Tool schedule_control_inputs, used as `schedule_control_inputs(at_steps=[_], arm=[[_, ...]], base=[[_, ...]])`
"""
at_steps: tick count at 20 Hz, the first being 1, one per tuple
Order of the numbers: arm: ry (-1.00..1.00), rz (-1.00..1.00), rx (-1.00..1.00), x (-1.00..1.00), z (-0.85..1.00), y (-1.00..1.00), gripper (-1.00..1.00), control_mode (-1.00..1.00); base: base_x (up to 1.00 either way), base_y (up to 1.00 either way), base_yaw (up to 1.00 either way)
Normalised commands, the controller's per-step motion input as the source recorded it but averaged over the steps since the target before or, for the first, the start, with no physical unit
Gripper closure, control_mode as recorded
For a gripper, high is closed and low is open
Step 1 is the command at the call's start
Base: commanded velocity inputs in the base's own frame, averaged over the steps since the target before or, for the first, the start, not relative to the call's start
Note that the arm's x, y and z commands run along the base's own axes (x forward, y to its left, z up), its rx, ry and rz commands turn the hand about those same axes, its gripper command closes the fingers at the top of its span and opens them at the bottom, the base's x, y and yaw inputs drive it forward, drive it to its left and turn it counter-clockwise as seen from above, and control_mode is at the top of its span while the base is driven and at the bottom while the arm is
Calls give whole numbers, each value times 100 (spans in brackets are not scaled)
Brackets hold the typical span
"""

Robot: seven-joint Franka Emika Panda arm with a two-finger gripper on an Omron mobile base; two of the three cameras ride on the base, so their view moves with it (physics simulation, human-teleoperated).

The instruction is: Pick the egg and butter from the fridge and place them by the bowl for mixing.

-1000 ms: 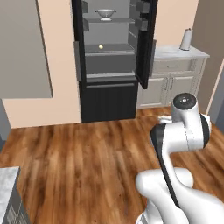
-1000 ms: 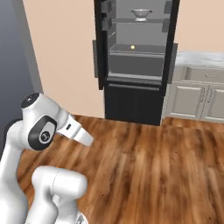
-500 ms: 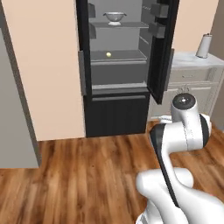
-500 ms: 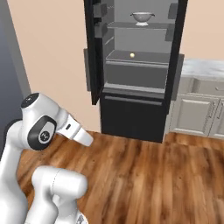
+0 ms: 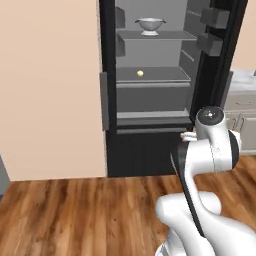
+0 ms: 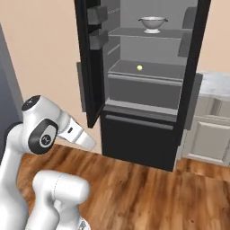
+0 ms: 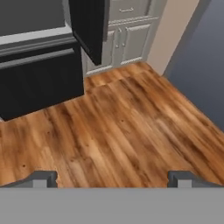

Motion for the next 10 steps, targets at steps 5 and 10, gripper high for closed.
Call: schedule_control_inputs(at_steps=[5,10], arm=[[0,0,0,0,0,0,-100,100],[0,0,0,0,0,0,-100,100]], base=[[100,-21,9],[100,-26,7]])
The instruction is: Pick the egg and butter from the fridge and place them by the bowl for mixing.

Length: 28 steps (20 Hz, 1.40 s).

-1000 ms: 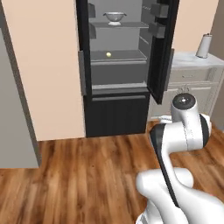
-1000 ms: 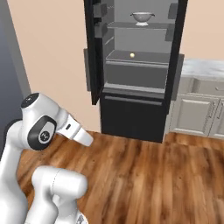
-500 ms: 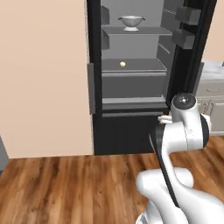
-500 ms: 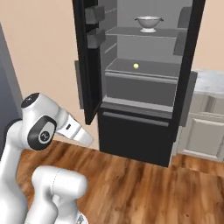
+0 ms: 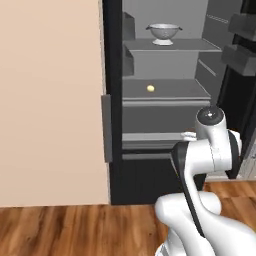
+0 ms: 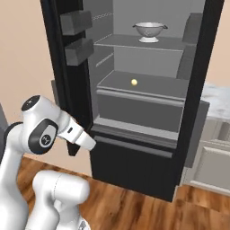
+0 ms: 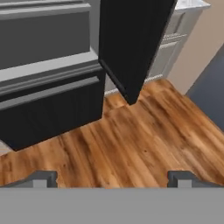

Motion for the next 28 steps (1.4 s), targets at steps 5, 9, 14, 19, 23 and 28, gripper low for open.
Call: schedule_control_inputs(at_steps=[5,9,14,19,23,28], arm=[[0,0,0,0,0,0,-100,100],[0,0,0,0,0,0,-100,100],[0,0,0,0,0,0,-100,100],[0,0,0,0,0,0,-100,100],[0,35,0,3,0,-13,-100,-100],[-2,47,0,0,0,0,-100,-100]], base=[[98,-52,1],[84,-12,0],[90,0,0],[76,0,3],[9,0,5],[0,0,0]])
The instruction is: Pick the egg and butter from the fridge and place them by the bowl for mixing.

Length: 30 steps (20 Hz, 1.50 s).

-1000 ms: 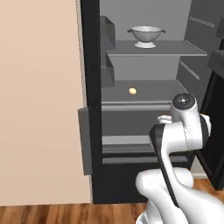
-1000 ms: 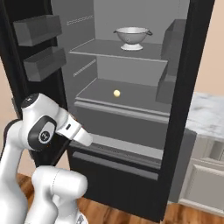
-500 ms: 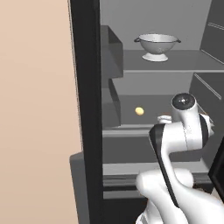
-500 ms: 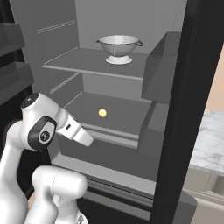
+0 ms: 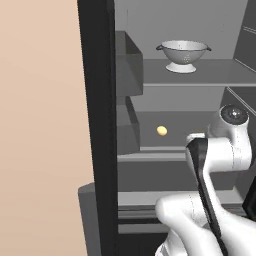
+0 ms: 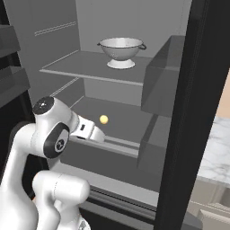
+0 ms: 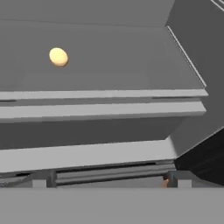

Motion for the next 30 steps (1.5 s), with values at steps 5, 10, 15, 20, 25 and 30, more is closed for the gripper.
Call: schedule_control_inputs(at_steps=[5,10,15,20,25,30], arm=[[-2,5,-1,22,0,8,-100,-100],[0,9,3,55,0,0,-100,-100],[-4,29,9,2,0,3,-100,-100],[-5,14,0,2,0,9,-100,-100],[5,0,0,47,0,11,-100,-100],[3,0,0,78,0,20,-100,-100]], base=[[0,0,0],[0,0,0],[0,0,0],[0,0,0],[0,0,0],[0,0,0]])
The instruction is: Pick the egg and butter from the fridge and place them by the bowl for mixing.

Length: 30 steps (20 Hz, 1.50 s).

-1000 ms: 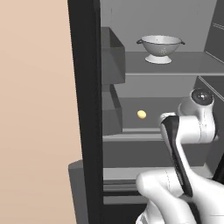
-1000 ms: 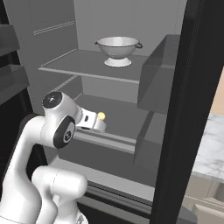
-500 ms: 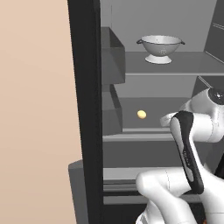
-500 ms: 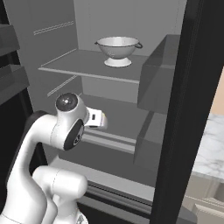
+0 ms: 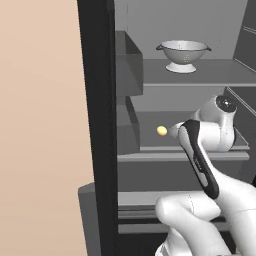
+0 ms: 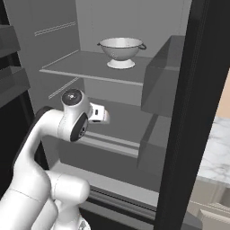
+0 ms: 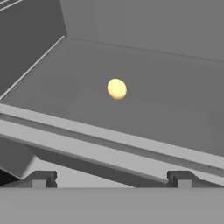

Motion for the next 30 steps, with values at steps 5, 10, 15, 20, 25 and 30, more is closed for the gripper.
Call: schedule_control_inputs(at_steps=[5,10,15,20,25,30], arm=[[0,0,0,67,-5,12,-100,-100],[1,0,0,11,-7,0,-100,-100],[6,0,0,1,-24,0,-100,-100],[6,0,0,7,-34,0,-100,-100],[3,0,0,18,-32,0,-100,-100],[0,0,0,30,-14,0,-100,-100]], base=[[0,0,0],[0,0,0],[0,0,0],[0,0,0],[0,0,0],[0,0,0]])
